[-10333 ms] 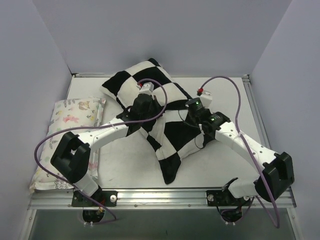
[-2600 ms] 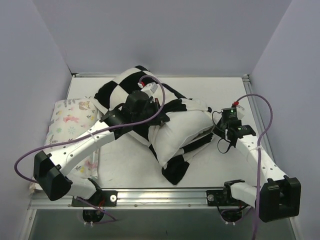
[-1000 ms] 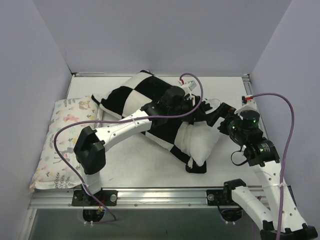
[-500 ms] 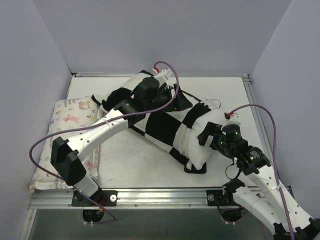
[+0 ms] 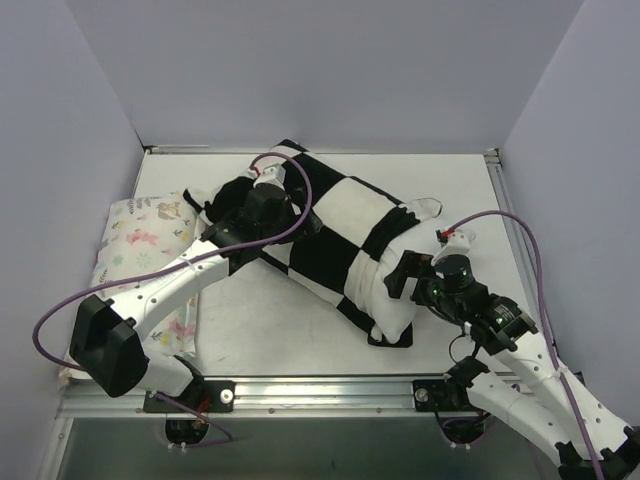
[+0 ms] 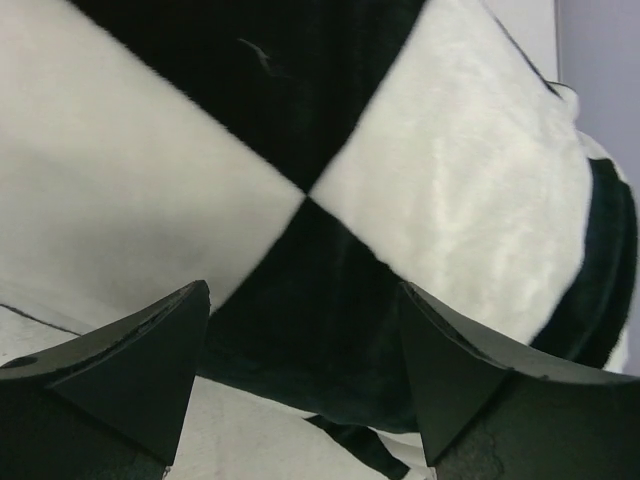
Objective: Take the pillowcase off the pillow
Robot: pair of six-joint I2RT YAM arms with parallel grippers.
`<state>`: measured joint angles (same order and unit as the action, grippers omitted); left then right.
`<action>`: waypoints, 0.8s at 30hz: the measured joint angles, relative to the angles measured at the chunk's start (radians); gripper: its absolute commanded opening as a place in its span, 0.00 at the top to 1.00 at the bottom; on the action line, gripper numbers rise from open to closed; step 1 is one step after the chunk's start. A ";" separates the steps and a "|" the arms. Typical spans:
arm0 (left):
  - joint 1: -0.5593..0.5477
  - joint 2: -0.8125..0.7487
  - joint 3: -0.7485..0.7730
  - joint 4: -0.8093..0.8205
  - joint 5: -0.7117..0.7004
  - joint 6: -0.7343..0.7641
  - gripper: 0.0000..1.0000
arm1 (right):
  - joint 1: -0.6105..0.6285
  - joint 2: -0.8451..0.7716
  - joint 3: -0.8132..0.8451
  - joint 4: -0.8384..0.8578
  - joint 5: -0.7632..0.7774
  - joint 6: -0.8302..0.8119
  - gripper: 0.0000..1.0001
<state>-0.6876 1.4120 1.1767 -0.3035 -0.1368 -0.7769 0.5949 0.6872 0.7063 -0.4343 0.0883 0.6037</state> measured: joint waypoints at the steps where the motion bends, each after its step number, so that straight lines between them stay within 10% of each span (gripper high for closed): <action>1: 0.009 0.000 -0.013 0.000 -0.005 -0.001 0.16 | 0.011 0.009 -0.014 0.018 0.001 0.005 0.00; 7: 0.048 0.023 -0.079 0.079 0.009 -0.002 0.17 | 0.063 0.079 -0.055 0.065 0.024 0.027 0.06; 13: 0.064 0.071 -0.101 0.167 0.017 -0.012 0.34 | 0.066 0.180 -0.053 0.117 0.075 0.024 0.96; 19: 0.113 0.102 -0.097 0.199 0.035 -0.035 0.93 | 0.033 0.222 0.023 0.103 0.092 0.001 1.00; 24: 0.161 0.136 -0.043 0.183 0.100 -0.048 1.00 | 0.002 0.195 0.094 0.062 0.099 -0.026 1.00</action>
<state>-0.5262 1.5478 1.1332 -0.1204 -0.0364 -0.8249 0.5968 0.8825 0.8005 -0.3721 0.1875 0.5774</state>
